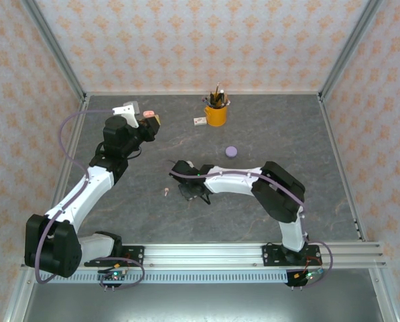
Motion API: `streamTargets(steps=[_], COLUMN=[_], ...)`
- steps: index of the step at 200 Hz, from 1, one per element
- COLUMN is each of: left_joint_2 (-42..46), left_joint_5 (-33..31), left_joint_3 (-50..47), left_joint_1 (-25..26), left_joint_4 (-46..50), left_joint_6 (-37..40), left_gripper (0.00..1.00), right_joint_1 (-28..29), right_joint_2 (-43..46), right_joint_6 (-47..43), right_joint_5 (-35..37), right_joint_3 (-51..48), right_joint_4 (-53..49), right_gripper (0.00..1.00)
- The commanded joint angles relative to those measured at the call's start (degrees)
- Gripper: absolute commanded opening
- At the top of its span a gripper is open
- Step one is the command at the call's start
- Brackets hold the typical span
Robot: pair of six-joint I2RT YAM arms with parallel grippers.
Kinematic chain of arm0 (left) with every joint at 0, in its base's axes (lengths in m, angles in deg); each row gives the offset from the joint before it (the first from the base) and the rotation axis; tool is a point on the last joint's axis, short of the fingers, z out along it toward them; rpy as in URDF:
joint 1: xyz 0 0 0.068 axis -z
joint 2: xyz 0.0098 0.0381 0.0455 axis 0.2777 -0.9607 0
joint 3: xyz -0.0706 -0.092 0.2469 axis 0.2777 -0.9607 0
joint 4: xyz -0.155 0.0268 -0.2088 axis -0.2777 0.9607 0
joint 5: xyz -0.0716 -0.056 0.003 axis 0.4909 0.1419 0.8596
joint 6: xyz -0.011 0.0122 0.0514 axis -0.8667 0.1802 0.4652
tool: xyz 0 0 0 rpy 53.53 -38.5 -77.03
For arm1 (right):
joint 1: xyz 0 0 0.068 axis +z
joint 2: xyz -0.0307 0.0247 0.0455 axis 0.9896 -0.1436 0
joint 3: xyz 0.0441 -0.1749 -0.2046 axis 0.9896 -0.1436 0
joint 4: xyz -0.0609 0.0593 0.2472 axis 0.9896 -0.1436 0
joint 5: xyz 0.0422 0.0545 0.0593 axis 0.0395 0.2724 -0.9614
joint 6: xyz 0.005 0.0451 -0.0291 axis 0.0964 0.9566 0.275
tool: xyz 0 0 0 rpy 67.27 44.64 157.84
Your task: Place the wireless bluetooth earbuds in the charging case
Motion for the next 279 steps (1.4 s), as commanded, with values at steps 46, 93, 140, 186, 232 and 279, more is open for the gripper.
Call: streamTargets(steps=[46,93,140,186,232,279], left_joint_2=[-0.5,-2.1,-3.8,-3.2,-2.2,-1.9], left_joint_5=[5.9,5.9,4.8,3.2,2.0,1.5], left_joint_3=[-0.3,-1.2,-3.9,-6.8,-8.4,-9.5], left_joint_1=[3.0,10.8,16.2,17.8,18.4,18.8], left_joint_4=[-2.4,-1.6,-3.8,-7.1,-9.2,-10.6], left_joint_6=[0.3,3.5,3.9,2.3,0.8,0.1], left_gripper=[0.00,0.00,0.00,0.00,0.00,0.00], right_joint_1=[-6.5,-11.4,-13.2,-13.4,-13.5,-14.8], right_joint_2=[10.2,14.7,13.2,11.5,17.2,24.8], right_joint_6=[-0.2,-2.8,-5.7,-5.3,1.5,18.6], right_joint_5=[5.6,6.1,3.1,0.8,-0.4,-0.4], right_joint_3=[-9.9,-14.8,-14.2,-12.8,-12.6,-16.0], right_joint_4=[-3.0,-4.8,-7.4,-8.9,-10.0,-9.6], right_gripper=[0.20,0.20,0.21,0.30,0.40,0.44])
